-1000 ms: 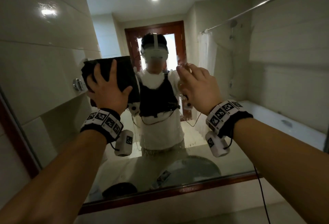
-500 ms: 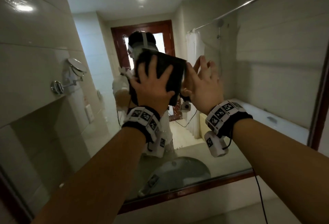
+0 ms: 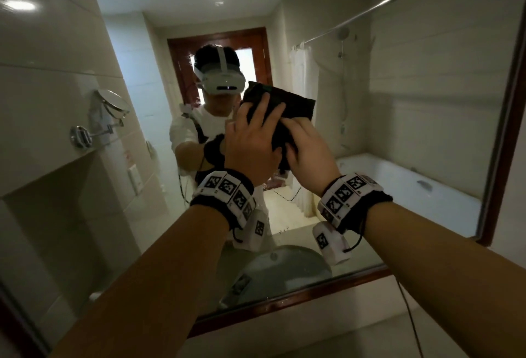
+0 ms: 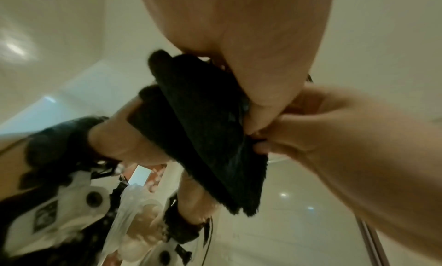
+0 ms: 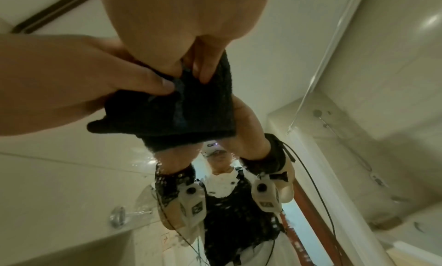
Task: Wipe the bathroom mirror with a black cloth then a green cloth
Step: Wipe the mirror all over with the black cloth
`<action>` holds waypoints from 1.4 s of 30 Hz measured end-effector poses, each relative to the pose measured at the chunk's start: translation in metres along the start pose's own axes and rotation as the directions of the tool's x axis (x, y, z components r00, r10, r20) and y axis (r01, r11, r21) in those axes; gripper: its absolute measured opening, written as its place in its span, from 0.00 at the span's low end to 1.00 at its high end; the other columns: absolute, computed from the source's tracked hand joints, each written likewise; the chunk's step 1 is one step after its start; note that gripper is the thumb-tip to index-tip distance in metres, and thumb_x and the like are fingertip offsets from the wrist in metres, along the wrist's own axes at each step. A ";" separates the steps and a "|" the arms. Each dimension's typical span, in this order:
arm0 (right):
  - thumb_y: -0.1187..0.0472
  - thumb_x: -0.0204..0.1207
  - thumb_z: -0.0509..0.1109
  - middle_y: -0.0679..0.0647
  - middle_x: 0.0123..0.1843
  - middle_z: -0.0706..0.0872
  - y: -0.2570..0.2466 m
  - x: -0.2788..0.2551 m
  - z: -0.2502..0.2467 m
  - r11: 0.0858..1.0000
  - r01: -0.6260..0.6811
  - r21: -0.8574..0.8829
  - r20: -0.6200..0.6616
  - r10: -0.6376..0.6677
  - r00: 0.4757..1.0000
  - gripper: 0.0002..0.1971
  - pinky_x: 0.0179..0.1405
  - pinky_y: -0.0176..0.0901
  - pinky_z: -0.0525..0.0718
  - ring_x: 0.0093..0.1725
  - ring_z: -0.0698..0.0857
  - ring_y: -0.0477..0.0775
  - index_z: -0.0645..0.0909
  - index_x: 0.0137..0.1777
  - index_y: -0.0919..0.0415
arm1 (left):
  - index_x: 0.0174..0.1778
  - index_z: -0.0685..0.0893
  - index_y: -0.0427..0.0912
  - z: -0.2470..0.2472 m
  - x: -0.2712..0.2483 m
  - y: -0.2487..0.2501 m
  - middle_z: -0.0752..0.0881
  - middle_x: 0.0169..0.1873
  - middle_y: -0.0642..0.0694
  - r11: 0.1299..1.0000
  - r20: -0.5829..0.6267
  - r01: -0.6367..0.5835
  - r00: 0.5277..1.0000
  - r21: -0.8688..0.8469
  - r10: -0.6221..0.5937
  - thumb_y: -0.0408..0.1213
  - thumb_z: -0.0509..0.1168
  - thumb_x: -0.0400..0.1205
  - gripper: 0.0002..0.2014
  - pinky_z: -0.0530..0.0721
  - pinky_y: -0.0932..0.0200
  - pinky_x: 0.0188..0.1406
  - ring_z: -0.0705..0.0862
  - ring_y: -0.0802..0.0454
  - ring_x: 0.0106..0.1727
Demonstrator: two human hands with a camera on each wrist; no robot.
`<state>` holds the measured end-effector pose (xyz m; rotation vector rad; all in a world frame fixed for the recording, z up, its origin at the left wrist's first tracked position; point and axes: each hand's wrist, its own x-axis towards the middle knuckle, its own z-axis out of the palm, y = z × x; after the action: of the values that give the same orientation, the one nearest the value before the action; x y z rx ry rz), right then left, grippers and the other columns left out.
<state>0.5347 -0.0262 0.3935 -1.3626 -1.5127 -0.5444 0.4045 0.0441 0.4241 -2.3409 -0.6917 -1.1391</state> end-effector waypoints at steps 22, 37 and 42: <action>0.54 0.79 0.66 0.60 0.86 0.63 -0.023 -0.001 0.059 0.871 -0.012 -0.491 -0.117 -0.053 0.992 0.23 0.69 0.76 0.70 0.78 0.66 0.77 0.74 0.75 0.51 | 0.83 0.59 0.62 -0.071 -0.095 -0.147 0.53 0.86 0.41 0.823 -0.077 0.505 0.860 0.261 -0.504 0.53 0.79 0.70 0.48 0.69 0.26 0.69 0.53 0.35 0.85; 0.45 0.73 0.73 0.56 0.85 0.64 -0.044 -0.042 0.090 0.868 0.034 -0.496 0.036 -0.019 0.999 0.32 0.63 0.67 0.73 0.76 0.66 0.70 0.72 0.78 0.43 | 0.84 0.59 0.61 -0.073 -0.103 -0.148 0.53 0.87 0.39 0.837 -0.091 0.483 0.875 0.256 -0.476 0.55 0.78 0.72 0.47 0.67 0.26 0.71 0.54 0.35 0.86; 0.53 0.72 0.75 0.57 0.87 0.58 0.013 -0.064 0.048 0.854 -0.246 -0.459 -0.068 0.243 0.968 0.32 0.66 0.72 0.75 0.78 0.63 0.72 0.71 0.77 0.47 | 0.84 0.61 0.58 -0.069 -0.105 -0.147 0.55 0.86 0.38 0.831 -0.120 0.495 0.869 0.254 -0.480 0.55 0.77 0.73 0.46 0.65 0.26 0.73 0.55 0.34 0.86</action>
<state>0.5217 -0.0130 0.3143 -1.8900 -1.2142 -0.7804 0.2183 0.0925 0.4025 -1.9375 -1.3943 -1.2027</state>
